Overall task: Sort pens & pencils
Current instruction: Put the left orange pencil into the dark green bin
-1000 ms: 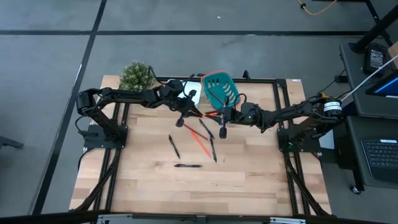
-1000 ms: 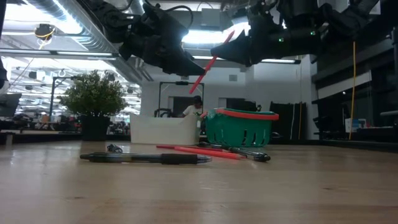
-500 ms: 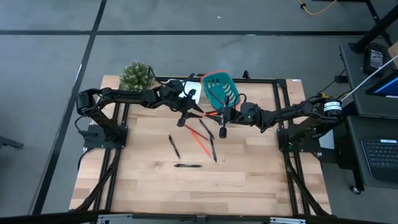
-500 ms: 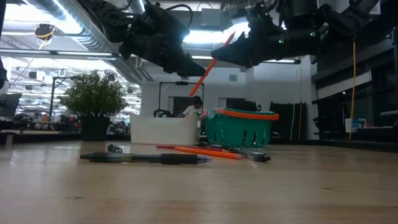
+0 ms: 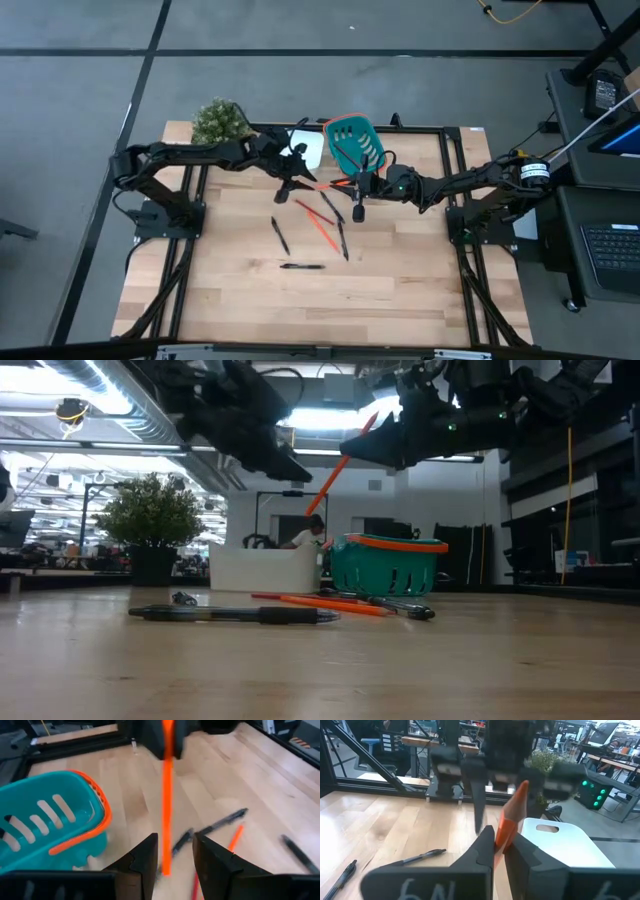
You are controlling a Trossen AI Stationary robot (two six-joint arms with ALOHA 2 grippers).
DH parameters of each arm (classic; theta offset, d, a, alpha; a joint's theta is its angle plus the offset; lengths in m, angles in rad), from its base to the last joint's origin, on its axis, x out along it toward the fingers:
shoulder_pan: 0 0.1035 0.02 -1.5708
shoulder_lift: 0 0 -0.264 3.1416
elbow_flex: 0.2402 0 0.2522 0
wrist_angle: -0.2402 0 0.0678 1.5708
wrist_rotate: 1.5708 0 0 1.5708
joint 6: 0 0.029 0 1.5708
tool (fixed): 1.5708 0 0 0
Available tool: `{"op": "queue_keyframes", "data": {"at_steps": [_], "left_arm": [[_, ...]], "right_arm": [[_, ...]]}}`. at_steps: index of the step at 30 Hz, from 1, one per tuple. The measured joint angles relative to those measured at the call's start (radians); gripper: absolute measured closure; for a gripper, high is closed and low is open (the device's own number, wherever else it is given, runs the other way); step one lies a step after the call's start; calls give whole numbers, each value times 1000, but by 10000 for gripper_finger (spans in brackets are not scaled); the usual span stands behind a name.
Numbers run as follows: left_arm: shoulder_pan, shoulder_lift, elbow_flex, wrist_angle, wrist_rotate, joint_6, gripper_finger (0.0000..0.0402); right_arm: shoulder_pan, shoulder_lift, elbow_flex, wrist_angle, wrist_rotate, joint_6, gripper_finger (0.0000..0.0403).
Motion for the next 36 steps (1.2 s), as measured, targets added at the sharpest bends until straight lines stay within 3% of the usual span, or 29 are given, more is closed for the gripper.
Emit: {"op": "queue_keyframes", "data": {"at_steps": [9, 15, 21, 30, 36], "left_arm": [[3, -154, 0, -215, -5, 25, 285], [3, -174, -27, -242, -23, 26, 285], [14, -179, -58, -207, -21, 51, 285], [76, -241, -146, -119, 1, 44, 285], [120, -324, -223, -34, 14, 43, 285]], "right_arm": [[-3, -18, 0, -53, 9, -4, 377], [-3, -127, 0, -181, 59, -6, 377], [-17, -216, 0, -333, 114, -2, 377], [-77, -263, 0, -374, 116, -1, 377], [-128, -285, 0, -410, 189, 1, 377]]}}
